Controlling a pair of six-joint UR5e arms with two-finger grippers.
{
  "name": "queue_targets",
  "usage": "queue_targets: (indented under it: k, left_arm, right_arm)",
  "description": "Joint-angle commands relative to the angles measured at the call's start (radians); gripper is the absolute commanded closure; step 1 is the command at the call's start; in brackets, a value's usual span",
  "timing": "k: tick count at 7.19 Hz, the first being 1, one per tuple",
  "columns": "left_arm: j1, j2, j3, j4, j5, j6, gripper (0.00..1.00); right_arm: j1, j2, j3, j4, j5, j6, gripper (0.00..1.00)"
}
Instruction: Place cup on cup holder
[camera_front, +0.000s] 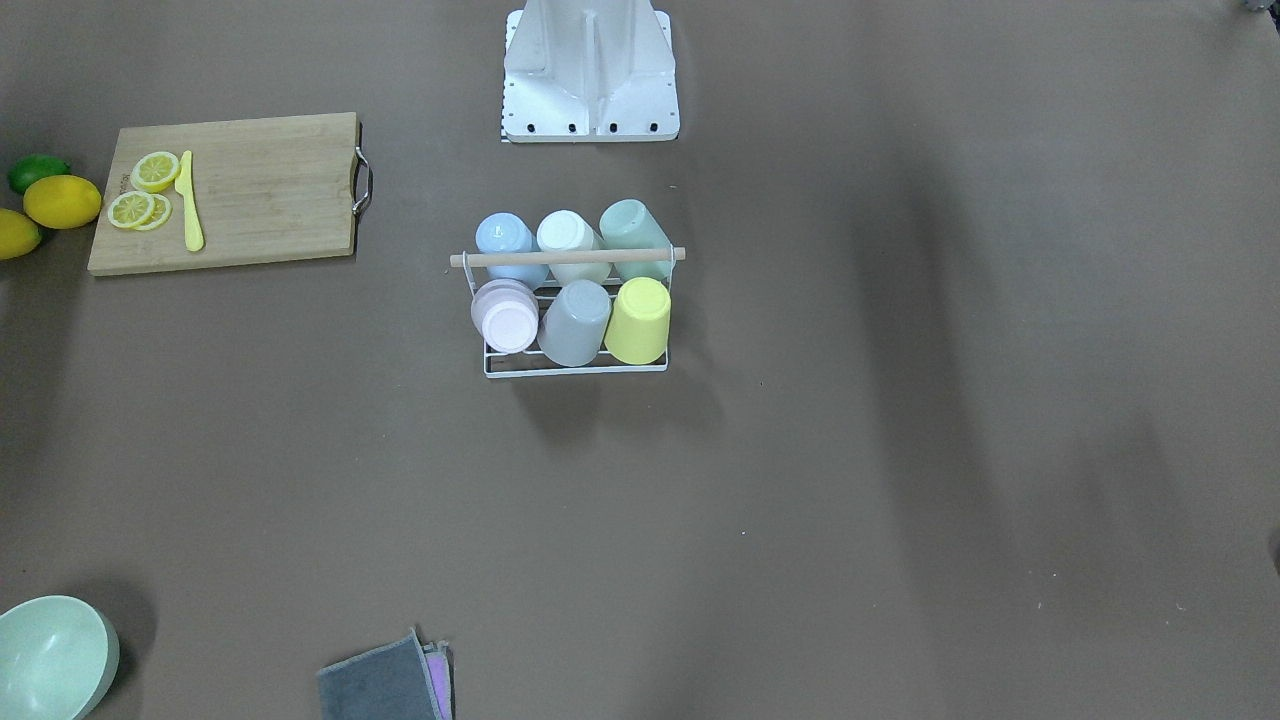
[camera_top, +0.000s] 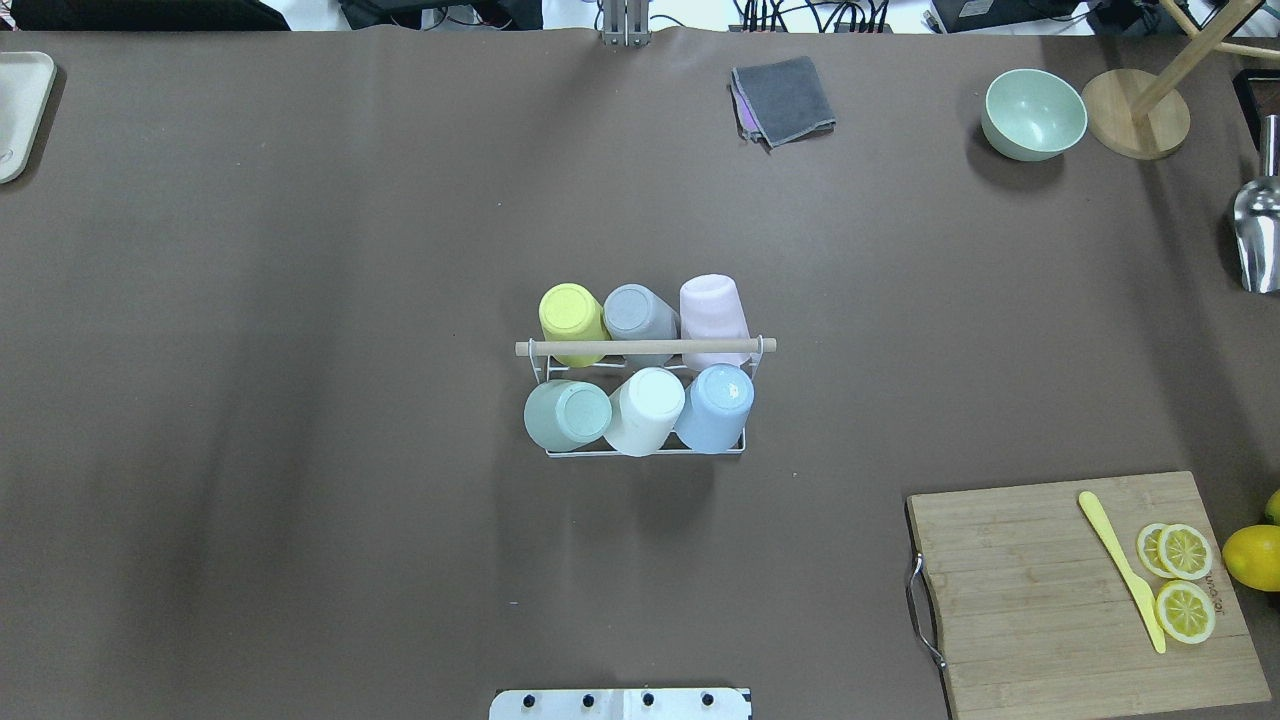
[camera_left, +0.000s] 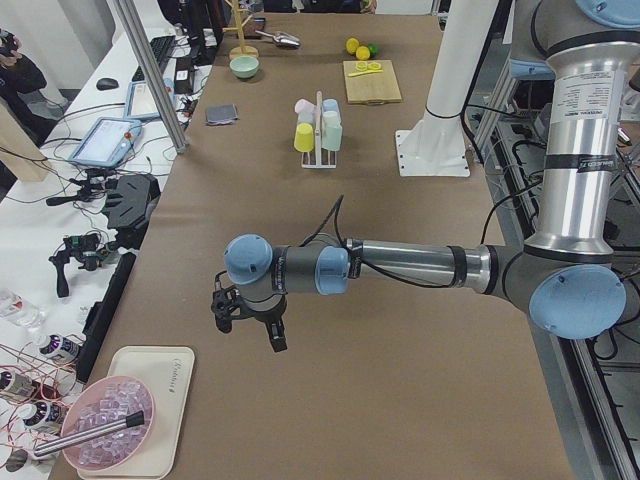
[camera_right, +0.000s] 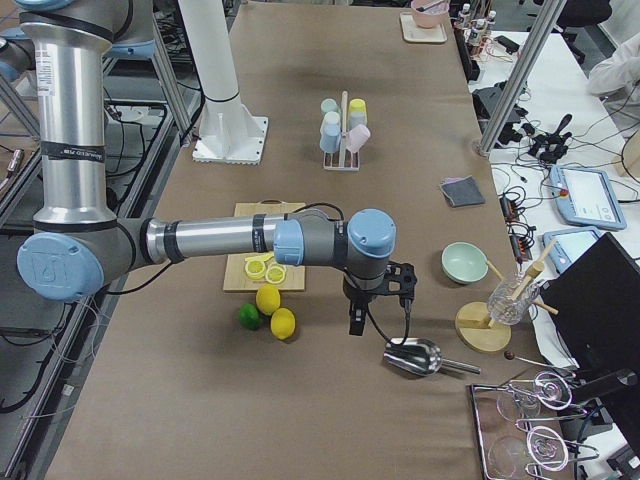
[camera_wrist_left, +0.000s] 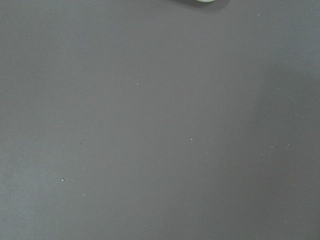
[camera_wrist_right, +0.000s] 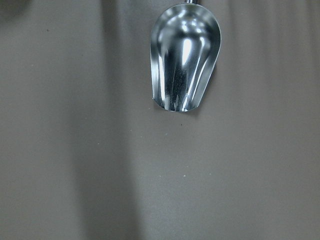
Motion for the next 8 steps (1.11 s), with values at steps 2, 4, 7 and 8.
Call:
queue_targets:
  k: [2,4,7,8]
  left_arm:
    - [-0.001,0.003,0.003,-0.001,-0.001,0.002,0.03]
    - [-0.002,0.006,0.006,-0.001,-0.001,0.004,0.03]
    - [-0.001,0.023,0.004,-0.004,0.000,0.007,0.03]
    - [-0.001,0.023,0.006,-0.004,0.000,0.005,0.03]
  right_arm:
    - [-0.001,0.018,-0.031,0.005,-0.017,-0.001,0.01]
    - [0.000,0.009,-0.032,0.003,-0.023,0.001,0.01]
    - [0.000,0.000,-0.032,0.006,-0.023,0.001,0.01]
    - [0.000,0.000,-0.028,0.005,-0.023,0.001,0.01]
